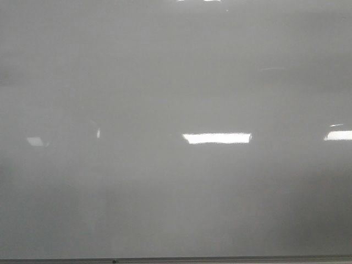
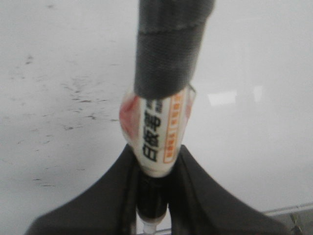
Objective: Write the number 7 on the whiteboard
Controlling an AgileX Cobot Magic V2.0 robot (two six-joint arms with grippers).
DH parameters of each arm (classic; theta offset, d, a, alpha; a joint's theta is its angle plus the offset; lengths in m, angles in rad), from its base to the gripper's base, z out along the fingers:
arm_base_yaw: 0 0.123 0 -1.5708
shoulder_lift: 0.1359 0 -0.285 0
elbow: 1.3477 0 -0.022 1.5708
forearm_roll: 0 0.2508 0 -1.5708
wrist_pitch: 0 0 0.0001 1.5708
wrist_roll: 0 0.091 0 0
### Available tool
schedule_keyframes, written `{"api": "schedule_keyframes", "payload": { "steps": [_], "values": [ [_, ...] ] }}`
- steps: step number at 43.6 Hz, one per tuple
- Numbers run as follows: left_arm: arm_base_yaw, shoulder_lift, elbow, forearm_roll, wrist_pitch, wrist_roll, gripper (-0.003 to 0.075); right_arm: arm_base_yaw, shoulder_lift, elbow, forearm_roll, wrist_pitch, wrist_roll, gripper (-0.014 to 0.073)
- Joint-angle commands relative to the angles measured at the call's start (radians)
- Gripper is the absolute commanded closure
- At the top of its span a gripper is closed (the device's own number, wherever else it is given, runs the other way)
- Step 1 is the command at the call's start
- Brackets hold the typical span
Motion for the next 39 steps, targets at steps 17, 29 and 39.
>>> {"api": "schedule_keyframes", "payload": {
  "steps": [17, 29, 39],
  "values": [
    [-0.302, 0.049, -0.253, -0.19, 0.301, 0.383, 0.0741, 0.013, 0.166, -0.2, 0.138, 0.218, -0.201, -0.002],
    [-0.432, 0.169, -0.324, -0.294, 0.38, 0.636, 0.0741, 0.192, 0.244, -0.211, 0.285, 0.247, -0.502, -0.002],
    [-0.568, 0.236, -0.33, -0.294, 0.371, 0.709, 0.0741, 0.374, 0.299, -0.211, 0.361, 0.265, -0.744, -0.002]
  ]
}}
